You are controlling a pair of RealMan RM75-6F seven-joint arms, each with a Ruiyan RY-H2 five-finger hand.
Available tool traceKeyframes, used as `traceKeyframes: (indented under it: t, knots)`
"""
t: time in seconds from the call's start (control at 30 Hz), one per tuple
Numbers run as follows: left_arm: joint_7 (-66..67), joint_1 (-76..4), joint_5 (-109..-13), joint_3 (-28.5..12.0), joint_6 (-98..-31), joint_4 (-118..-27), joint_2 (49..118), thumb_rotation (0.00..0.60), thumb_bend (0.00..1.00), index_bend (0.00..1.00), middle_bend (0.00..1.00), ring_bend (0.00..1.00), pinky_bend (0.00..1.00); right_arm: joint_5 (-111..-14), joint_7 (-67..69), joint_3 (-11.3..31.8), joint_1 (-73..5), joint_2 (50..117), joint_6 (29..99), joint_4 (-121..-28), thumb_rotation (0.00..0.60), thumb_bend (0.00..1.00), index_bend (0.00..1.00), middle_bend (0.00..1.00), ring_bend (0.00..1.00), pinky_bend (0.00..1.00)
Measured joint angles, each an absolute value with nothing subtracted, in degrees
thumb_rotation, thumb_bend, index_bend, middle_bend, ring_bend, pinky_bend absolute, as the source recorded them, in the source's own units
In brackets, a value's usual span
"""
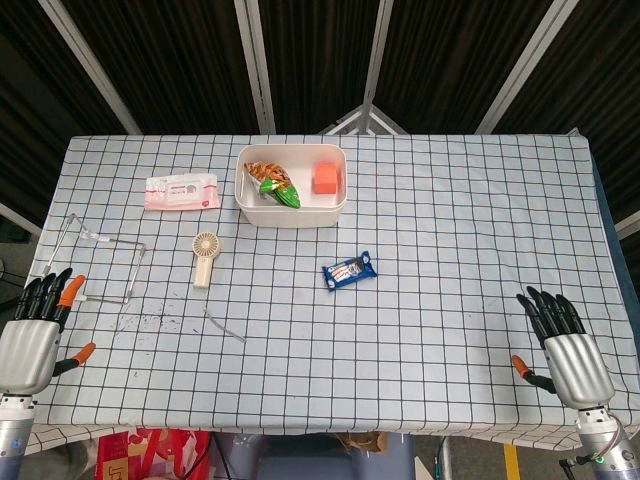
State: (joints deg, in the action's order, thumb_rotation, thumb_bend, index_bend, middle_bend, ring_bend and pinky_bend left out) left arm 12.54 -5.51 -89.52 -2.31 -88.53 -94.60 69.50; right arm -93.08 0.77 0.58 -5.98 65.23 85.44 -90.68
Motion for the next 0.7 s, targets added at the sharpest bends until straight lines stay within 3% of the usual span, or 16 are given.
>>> traceKeyframes:
  t: [0.33,0.4,0.47,0.53,0.6,0.63,0.7]
  knots:
    - [13.0,-5.5,-89.4,-2.2,-88.4,-94.6,69.6,0.600,0.13,0.00,0.00,0.00,0.01,-93.2,1.2,0.5,-6.0,65.2,85.5,-90.7,0.600,0.29,0.00,0.00,0.00,0.06]
    - [13.0,-5.5,-89.3,-2.1,-88.0,-94.7,69.6,0.600,0.13,0.00,0.01,0.00,0.04,-93.3,1.1,0.6,-6.0,65.2,85.7,-90.8,0.600,0.29,0.00,0.00,0.00,0.06]
    - [13.3,-5.7,-88.9,-2.1,-87.4,-94.8,69.5,0.600,0.16,0.00,0.11,0.07,0.18,-93.4,1.0,0.4,-5.9,65.2,85.6,-90.8,0.600,0.29,0.00,0.00,0.00,0.06]
    - [14.0,-6.0,-88.6,-2.3,-86.9,-94.9,69.5,0.600,0.29,0.00,0.40,0.32,0.47,-93.3,1.0,0.3,-5.9,65.2,85.4,-90.9,0.600,0.29,0.00,0.00,0.00,0.06]
    - [15.2,-6.6,-88.2,-2.7,-86.0,-95.2,69.5,0.600,0.44,0.00,0.63,0.52,0.64,-93.3,1.0,0.3,-5.9,65.2,85.4,-91.0,0.600,0.29,0.00,0.00,0.00,0.06]
    - [15.8,-7.0,-88.0,-2.9,-85.6,-95.4,69.5,0.600,0.54,0.00,0.73,0.62,0.70,-93.3,1.1,0.3,-5.9,65.2,85.4,-91.0,0.600,0.29,0.00,0.00,0.00,0.06]
    - [16.7,-8.0,-87.3,-3.4,-83.9,-96.1,69.5,0.600,0.67,0.00,0.84,0.71,0.75,-93.2,1.3,0.4,-6.0,65.1,85.3,-91.1,0.600,0.29,0.00,0.00,0.00,0.06]
